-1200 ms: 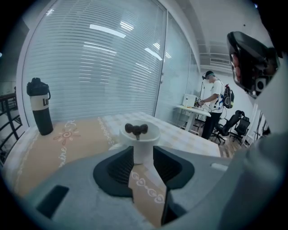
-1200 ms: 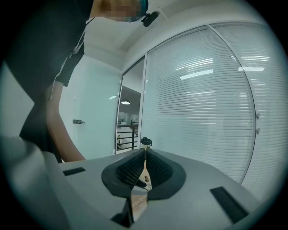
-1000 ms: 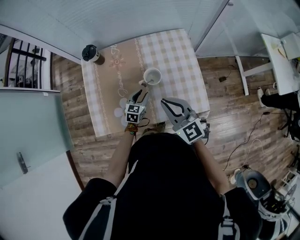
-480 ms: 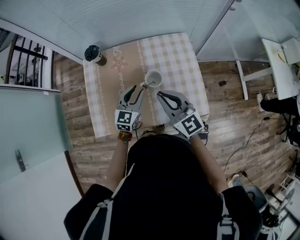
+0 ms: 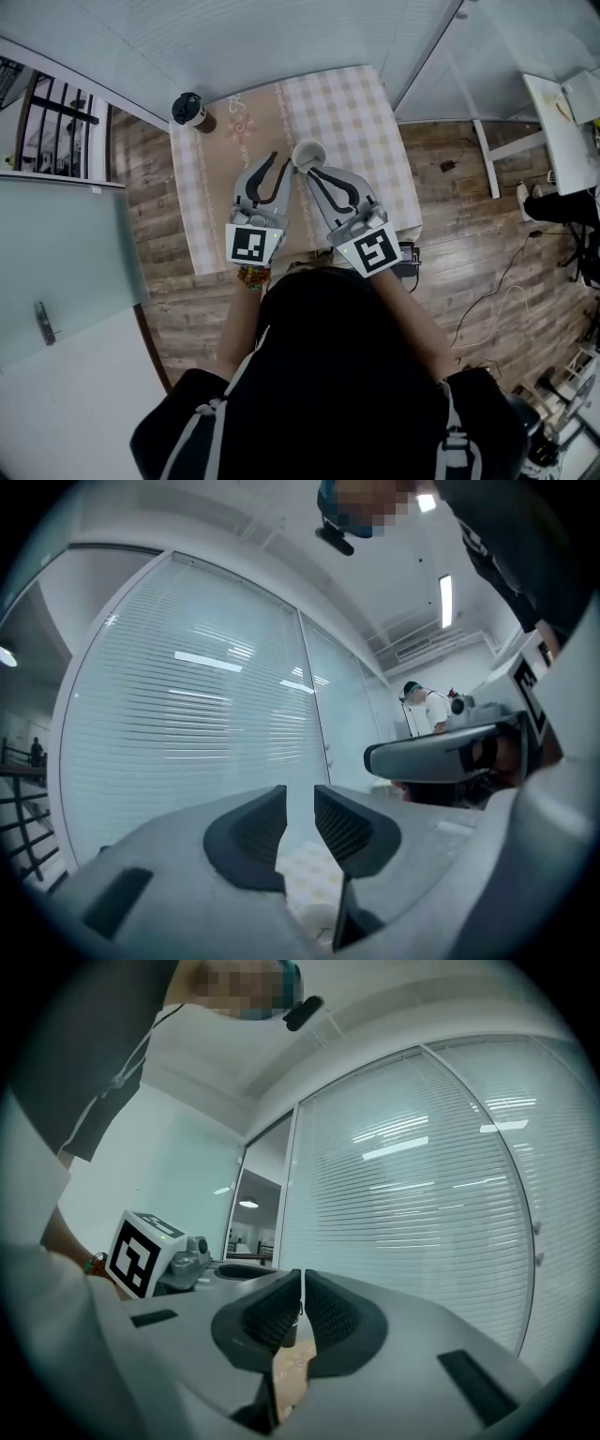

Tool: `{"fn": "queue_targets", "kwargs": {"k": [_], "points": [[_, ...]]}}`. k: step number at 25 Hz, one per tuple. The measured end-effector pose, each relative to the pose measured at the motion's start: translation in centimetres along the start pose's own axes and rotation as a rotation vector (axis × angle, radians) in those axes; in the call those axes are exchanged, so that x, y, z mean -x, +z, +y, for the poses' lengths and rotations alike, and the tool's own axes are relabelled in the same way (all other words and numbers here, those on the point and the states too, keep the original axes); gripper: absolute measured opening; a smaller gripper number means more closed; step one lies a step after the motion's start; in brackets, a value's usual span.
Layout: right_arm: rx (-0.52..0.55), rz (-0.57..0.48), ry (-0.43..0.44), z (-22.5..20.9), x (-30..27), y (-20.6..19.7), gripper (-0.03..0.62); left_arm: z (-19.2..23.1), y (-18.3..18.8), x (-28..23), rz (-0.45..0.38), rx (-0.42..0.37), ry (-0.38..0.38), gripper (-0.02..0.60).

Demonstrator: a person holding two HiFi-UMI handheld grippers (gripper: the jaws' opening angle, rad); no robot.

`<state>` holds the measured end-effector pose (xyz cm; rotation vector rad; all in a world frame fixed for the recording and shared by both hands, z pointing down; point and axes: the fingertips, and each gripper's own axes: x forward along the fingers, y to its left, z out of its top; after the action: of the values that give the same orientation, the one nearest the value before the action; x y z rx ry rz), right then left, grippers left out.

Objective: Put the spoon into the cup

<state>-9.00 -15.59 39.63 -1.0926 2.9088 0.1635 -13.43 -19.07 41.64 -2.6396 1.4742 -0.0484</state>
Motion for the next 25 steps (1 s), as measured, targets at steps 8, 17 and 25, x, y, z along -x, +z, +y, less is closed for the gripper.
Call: {"fn": "queue_targets", "kwargs": {"k": [8,17,25], "points": [[-0.003,0.005,-0.109,-1.2,1.9,-0.6,0.015,-0.8,1.0,1.2,-0.024,-0.004,0.025,0.069],[-0.005,0.041,-0.168,-1.3,3.2,-2.0,0.015,-2.8,0.2,1.5,-0.015,0.009,-0.023,0.057],[-0.026,0.034,-0.174,-1.0,4.0,-2.4,0.015,-3.7,-0.2,2.0,-0.019,0.014,-0.038,0.049]]}}
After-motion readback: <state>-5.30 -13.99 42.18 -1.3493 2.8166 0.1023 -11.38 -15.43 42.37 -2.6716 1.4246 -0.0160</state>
